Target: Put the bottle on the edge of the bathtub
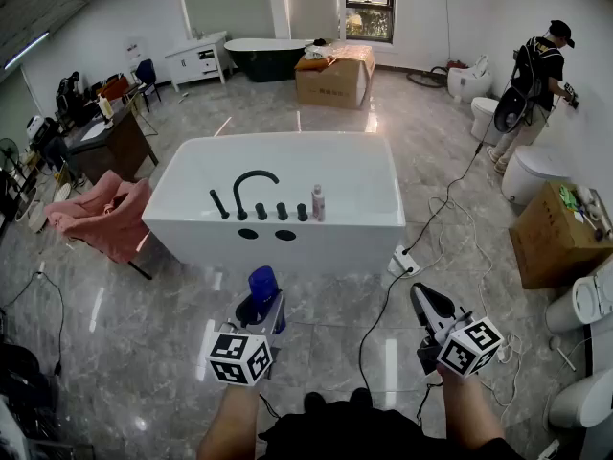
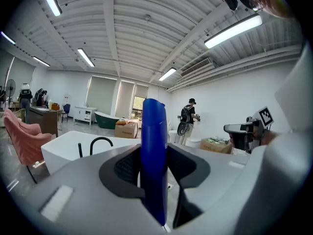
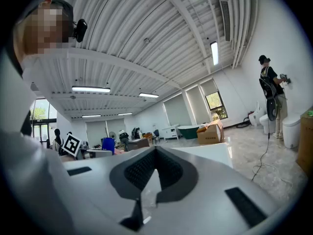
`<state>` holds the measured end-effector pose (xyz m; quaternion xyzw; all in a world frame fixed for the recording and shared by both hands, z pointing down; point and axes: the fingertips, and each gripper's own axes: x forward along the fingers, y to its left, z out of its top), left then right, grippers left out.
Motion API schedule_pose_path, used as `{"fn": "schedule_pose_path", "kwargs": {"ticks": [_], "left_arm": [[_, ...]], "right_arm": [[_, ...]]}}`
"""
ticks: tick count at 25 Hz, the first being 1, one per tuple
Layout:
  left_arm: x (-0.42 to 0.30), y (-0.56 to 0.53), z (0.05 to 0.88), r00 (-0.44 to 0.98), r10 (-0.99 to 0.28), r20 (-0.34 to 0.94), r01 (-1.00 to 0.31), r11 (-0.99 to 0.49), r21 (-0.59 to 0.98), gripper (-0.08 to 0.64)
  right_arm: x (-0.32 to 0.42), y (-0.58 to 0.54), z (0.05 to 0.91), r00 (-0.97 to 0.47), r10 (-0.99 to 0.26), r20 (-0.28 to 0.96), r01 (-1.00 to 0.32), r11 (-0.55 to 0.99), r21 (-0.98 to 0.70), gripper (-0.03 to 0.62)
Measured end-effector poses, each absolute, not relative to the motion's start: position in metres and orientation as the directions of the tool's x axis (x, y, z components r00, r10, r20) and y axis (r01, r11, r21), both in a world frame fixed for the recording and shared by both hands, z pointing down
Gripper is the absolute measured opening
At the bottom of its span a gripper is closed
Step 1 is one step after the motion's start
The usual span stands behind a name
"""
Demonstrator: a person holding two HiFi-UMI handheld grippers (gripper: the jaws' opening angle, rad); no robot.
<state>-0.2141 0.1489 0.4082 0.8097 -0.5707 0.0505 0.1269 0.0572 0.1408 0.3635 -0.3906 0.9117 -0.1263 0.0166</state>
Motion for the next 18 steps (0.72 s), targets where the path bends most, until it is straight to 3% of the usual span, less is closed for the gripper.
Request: {"fn": "schedule_pose_path", "kwargs": {"ticks": [18], "left_arm": [[-0.173,0.143,0.421,0.347,-0.899,0.267,-0.937,-0.319,0.142,0.162]], "right_arm": [[0.096,0.129,0.391,-0.693,-0.712,0.112,-0.709,0.645,-0.285,0.012]]}}
